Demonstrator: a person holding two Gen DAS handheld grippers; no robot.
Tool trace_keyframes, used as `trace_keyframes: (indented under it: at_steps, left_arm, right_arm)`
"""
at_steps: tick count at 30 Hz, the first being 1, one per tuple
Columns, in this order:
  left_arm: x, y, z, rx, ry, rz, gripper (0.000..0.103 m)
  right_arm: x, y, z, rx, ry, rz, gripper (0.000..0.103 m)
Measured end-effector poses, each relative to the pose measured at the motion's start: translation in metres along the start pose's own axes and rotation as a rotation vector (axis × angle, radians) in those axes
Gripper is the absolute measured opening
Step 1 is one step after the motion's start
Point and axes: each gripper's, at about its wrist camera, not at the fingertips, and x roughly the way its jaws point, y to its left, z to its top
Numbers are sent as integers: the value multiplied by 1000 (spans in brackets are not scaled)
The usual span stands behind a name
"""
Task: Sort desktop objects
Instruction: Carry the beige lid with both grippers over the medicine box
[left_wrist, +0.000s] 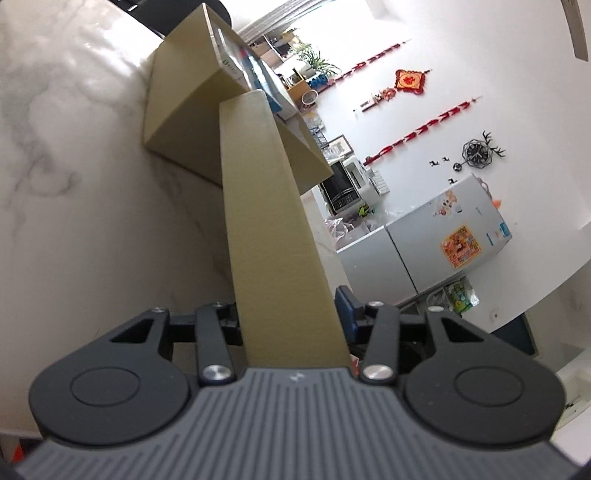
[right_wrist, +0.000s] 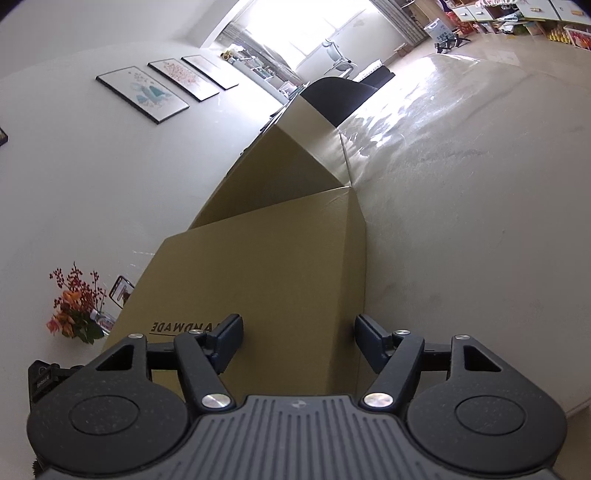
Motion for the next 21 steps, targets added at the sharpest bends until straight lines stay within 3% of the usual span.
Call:
trace_keyframes:
  at_steps: [6, 21]
  left_arm:
    - [4, 6, -6, 10, 9, 50, 59]
    - [5, 3, -16, 38, 68, 114, 75]
  right_arm:
    - [-4, 2, -9, -32, 2, -12, 65]
    - [-17, 3, -26, -45, 60, -28, 65]
